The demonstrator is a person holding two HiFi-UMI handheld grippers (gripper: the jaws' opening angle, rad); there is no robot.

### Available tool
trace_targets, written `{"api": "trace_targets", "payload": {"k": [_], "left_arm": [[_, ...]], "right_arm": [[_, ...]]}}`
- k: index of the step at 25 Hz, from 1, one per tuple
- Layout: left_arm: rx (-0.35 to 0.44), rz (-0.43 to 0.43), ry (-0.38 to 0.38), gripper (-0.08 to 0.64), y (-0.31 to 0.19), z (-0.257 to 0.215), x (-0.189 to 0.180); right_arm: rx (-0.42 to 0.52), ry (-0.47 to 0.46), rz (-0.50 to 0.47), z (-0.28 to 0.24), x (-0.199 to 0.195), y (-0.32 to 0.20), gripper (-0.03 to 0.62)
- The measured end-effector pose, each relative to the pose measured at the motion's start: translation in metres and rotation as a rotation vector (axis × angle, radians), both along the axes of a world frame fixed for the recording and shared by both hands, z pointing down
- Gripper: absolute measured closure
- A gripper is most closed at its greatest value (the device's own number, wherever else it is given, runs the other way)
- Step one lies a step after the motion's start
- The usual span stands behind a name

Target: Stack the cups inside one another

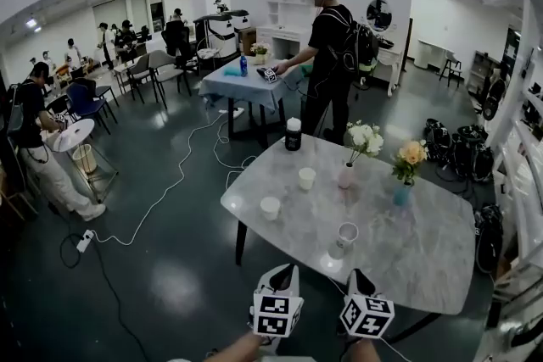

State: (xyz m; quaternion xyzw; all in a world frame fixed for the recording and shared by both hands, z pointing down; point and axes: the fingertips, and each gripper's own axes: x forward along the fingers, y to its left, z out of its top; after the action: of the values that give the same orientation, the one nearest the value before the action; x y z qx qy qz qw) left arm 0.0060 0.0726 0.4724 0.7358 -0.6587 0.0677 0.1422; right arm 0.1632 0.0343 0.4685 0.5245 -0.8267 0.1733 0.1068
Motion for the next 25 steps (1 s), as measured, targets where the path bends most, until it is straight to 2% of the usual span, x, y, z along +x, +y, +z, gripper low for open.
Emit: {"api": "trace_targets", "payload": {"k": [4, 8, 25], "left_arm": [[-0.009, 0.02, -0.016, 0.565, -0.038, 0.0, -0.018], [-0.021, 0.023, 0.005, 0.565, -0.076, -0.002, -0.034], [-0.06, 0.11, 0.054, 0.565, -0.201, 0.011, -0.068]], "right_arm": [[-0.008, -0.005, 0.012, -0.001, -0.019, -0.036, 0.584], [-0.024, -0.004, 0.022, 0.002, -0.032, -0.064, 0.584], [-0.04, 0.027, 0.087, -0.004, -0.075, -0.174, 0.584]]}}
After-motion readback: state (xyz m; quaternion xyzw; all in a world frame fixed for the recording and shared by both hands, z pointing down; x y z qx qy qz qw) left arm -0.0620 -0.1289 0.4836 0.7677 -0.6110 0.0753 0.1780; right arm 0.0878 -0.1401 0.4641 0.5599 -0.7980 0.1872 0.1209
